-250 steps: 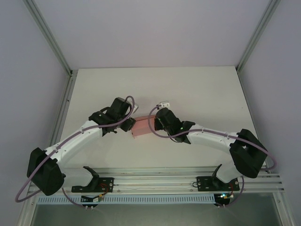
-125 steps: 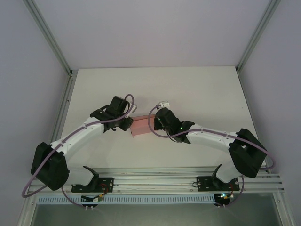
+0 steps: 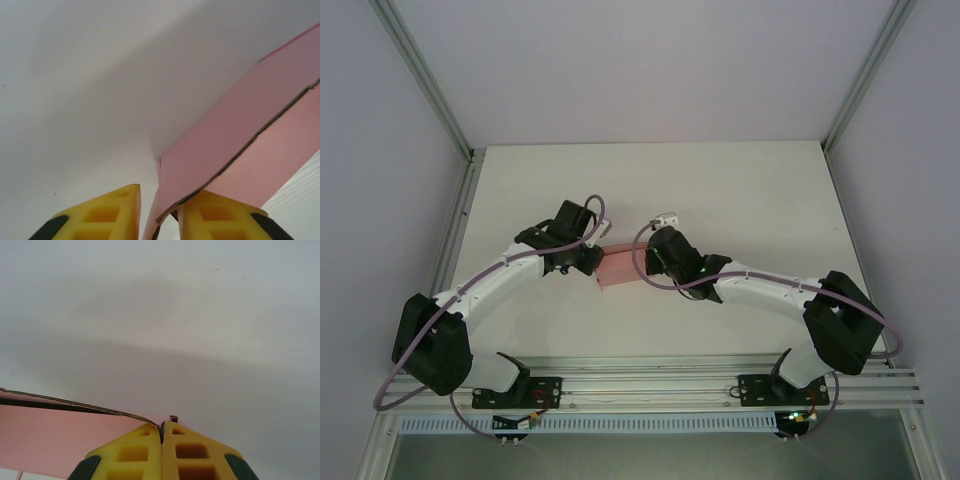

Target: Assemble paper box

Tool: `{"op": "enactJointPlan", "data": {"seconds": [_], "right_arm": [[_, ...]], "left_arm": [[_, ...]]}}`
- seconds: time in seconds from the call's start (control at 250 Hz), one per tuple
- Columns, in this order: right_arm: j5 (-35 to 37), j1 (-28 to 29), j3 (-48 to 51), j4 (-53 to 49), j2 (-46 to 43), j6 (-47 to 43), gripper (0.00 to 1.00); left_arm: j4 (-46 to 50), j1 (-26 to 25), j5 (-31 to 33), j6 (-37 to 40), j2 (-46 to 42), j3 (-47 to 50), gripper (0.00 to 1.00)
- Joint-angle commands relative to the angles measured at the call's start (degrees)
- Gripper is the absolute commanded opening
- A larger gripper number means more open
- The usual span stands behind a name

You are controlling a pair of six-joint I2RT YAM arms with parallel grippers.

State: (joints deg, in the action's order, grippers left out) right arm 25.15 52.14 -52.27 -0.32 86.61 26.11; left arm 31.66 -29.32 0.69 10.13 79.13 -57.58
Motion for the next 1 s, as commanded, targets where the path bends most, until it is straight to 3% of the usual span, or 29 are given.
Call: {"op": "enactJointPlan", "data": {"seconds": [0.0, 0.2, 0.599, 0.695, 0.747, 0.998], "right_arm": [[-2.66, 0.36, 0.25, -6.99, 2.16, -0.71, 0.0], [-2.38, 0.37, -0.35, -7.93, 2.64, -0.94, 0.0], [-2.19, 0.36, -1.28, -8.91, 3.29, -1.28, 0.0], [-1.74, 0.55, -1.73, -8.9, 3.61, -0.73, 0.0], [-1.33, 0.72, -2.1, -8.9, 4.08, -0.5, 0.0], [3.91, 3.07, -3.61, -10.47, 5.59, 0.13, 0.0]], "left_arm": [[0.14, 0.23, -0.07, -1.52, -0.37, -1.8, 0.27], [2.27, 0.23, 2.41, -2.88, -1.74, -3.85, 0.26], [3.72, 0.23, 2.33, -8.32, 0.5, -4.69, 0.13], [4.26, 0.19, 1.21, -12.51, 2.32, -6.06, 0.1], [3.16, 0.22, -0.35, -16.34, 3.1, -6.44, 0.0], [4.03, 0.22, -0.29, -29.53, 5.24, -8.77, 0.0]]}}
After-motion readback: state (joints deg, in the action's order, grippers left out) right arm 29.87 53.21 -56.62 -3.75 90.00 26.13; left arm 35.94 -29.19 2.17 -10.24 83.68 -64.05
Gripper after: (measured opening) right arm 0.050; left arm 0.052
